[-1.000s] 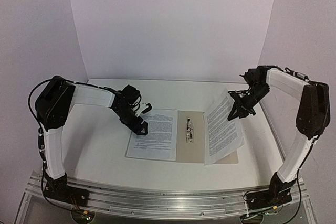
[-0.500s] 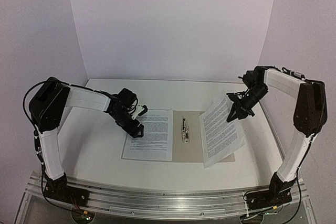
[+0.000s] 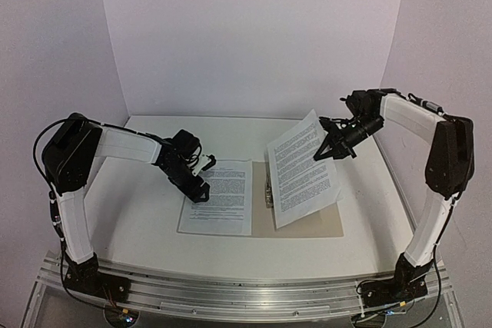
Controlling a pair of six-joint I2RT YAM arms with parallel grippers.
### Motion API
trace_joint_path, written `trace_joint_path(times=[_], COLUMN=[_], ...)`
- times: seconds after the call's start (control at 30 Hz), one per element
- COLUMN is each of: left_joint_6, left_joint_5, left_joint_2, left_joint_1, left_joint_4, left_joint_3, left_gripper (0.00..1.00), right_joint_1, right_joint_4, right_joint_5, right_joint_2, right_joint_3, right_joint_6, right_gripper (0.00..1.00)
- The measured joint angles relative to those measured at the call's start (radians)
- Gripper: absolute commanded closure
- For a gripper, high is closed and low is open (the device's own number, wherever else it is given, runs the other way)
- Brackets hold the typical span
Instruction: Put the files into the folder
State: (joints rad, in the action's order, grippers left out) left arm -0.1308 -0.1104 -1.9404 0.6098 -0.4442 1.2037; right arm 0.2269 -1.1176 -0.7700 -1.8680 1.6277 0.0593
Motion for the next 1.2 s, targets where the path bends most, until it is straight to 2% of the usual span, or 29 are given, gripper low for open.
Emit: trace_joint_path(times=[0.43,0.83,1.2], left_joint_6=[0.001,0.001,0.001], left_joint_5=[-0.001,-0.002,-0.002], left_joint_2=[0.000,0.000,0.000], left_joint_1=[0.000,0.000,0.000], left_joint_4=[0.000,0.000,0.000], left_joint_3=[0.000,0.000,0.000], left_gripper=[0.16,0.16,0.16], right_joint_1=[-0.005,-0.044,-0.043], right_joint_4=[0.057,0.061,0.112], right_joint_5=[0.046,0.109,0.066], right_joint_2=[-0.082,-0.042,0.000], right_joint_3=[-0.065,-0.063,-0.118], right_joint_6=[0.021,0.061,0.079], right_gripper=[1.00,1.00,1.00])
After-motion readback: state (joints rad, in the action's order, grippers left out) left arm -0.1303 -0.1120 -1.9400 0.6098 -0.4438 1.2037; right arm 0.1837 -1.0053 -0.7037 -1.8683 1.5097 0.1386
